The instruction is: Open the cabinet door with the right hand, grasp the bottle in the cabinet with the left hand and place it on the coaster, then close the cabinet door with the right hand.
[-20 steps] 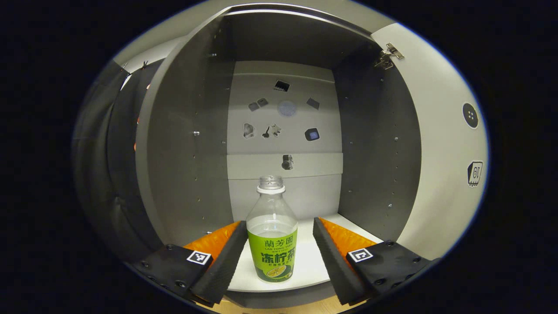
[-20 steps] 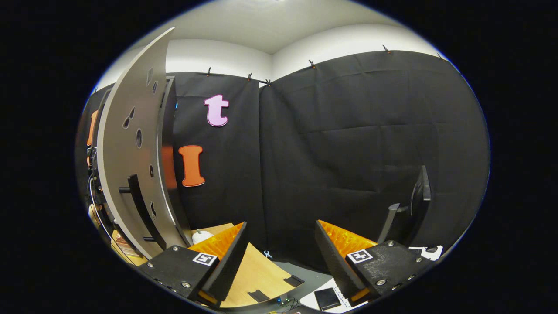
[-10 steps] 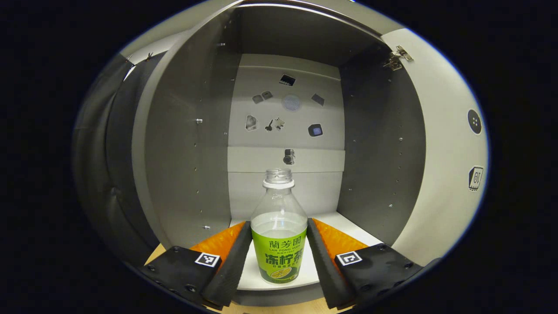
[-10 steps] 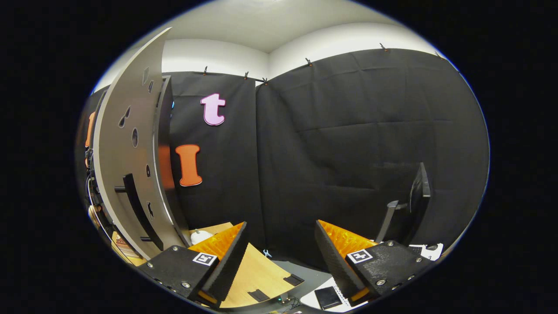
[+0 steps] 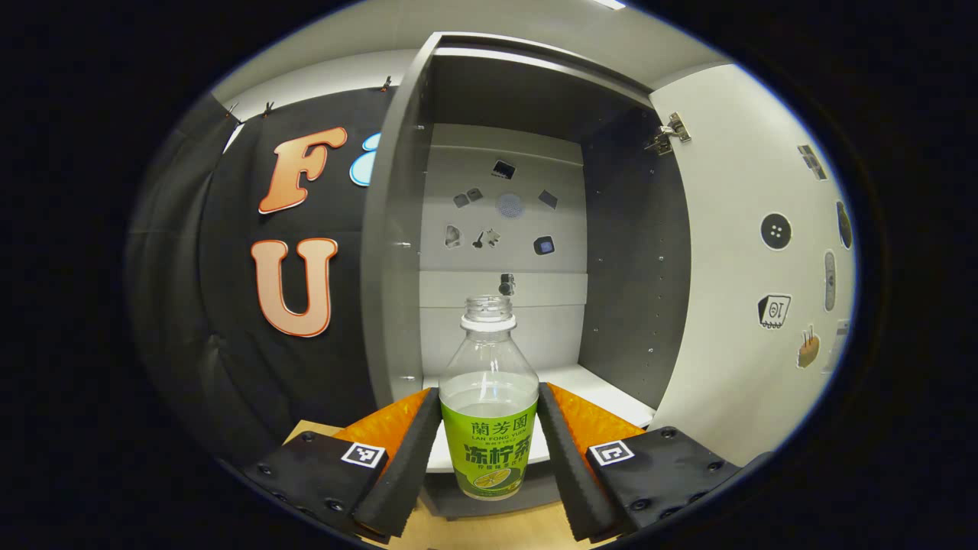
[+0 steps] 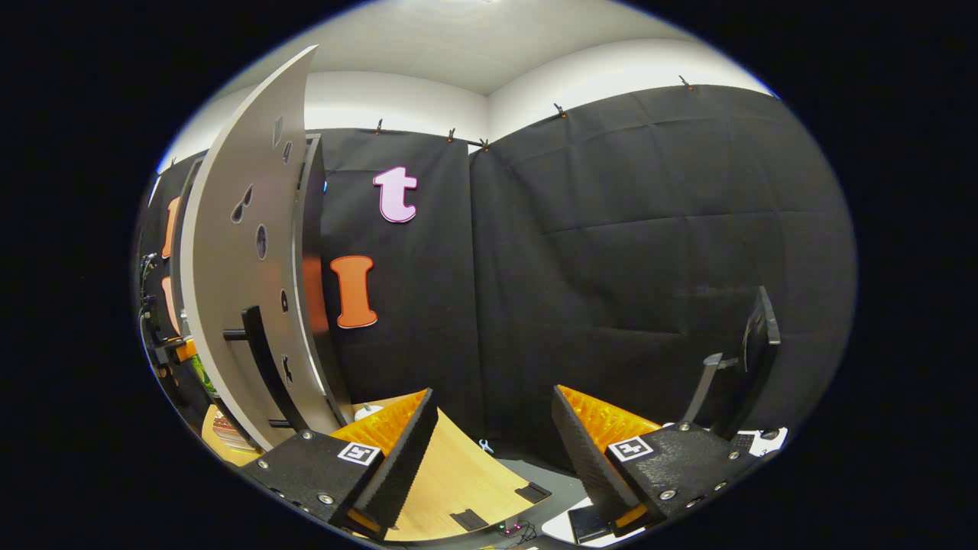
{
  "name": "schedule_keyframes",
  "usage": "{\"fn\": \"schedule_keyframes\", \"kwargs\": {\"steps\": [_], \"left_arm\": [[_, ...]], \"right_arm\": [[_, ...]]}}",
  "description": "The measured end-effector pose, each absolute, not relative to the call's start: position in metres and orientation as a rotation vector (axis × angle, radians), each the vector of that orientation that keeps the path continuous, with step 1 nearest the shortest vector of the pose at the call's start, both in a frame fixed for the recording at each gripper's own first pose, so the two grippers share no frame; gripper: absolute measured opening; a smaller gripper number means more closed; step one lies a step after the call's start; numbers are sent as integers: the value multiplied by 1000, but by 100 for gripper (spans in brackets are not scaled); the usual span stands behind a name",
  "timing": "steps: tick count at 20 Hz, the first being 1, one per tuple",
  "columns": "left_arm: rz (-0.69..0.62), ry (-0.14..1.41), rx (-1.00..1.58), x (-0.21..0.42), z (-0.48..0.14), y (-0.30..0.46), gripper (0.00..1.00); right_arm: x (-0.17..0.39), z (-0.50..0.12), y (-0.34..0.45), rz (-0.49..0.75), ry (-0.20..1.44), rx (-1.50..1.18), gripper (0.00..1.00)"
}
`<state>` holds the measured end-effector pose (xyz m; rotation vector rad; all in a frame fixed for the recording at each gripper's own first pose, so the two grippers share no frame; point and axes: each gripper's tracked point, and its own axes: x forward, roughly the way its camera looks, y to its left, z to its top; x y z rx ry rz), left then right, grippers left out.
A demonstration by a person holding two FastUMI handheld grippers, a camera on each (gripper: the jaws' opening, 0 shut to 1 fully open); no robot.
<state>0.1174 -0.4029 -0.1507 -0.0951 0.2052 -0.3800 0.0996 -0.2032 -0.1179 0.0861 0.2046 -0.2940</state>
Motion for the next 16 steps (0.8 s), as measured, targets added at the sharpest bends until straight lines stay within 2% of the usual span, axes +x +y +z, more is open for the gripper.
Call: {"fn": "schedule_keyframes", "kwargs": {"steps": [5, 15, 16], "left_arm": [[-331, 200, -73, 80, -162, -352, 82], [-245, 248, -80, 11, -231, -279, 82], [-241, 257, -79, 5, -242, -275, 80]], "right_arm": [[96, -116, -191, -252, 204, 80, 93], [94, -105, -168, -195, 198, 55, 93], [92, -106, -165, -188, 199, 53, 98]]}}
